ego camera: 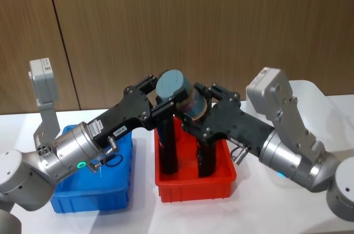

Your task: Pick the cotton swabs from the blue box and place them into the white box.

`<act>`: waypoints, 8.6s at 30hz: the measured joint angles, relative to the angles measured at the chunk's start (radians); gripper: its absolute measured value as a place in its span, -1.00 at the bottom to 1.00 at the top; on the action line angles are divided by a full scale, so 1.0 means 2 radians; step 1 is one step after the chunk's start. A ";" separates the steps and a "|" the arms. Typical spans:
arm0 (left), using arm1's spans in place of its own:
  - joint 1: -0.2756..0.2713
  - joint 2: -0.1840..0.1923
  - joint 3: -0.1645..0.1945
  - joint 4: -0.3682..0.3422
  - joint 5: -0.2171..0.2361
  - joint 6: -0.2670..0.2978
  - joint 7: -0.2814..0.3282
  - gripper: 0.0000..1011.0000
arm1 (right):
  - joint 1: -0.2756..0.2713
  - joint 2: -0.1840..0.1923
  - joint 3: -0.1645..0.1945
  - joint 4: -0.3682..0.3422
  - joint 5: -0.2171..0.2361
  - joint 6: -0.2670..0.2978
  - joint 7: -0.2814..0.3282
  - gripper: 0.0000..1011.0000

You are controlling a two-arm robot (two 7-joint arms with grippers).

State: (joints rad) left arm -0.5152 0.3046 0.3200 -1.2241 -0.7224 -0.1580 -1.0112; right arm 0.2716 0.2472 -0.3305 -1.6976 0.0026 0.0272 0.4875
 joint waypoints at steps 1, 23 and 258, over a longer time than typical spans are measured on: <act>0.000 0.000 0.000 0.000 0.000 0.000 0.000 0.33 | 0.000 0.000 0.000 0.000 0.000 0.000 0.000 0.32; 0.000 0.000 0.000 0.001 0.002 0.001 0.000 0.67 | 0.002 0.002 -0.002 -0.008 0.005 -0.003 -0.004 0.31; 0.139 0.039 0.067 -0.201 0.261 0.086 0.500 0.98 | -0.143 0.045 0.052 -0.035 0.143 0.004 -0.211 0.98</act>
State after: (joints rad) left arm -0.2370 0.3823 0.4549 -1.6269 -0.2003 0.0149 -0.0107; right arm -0.0147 0.3374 -0.2258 -1.7671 0.2880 0.0343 0.0662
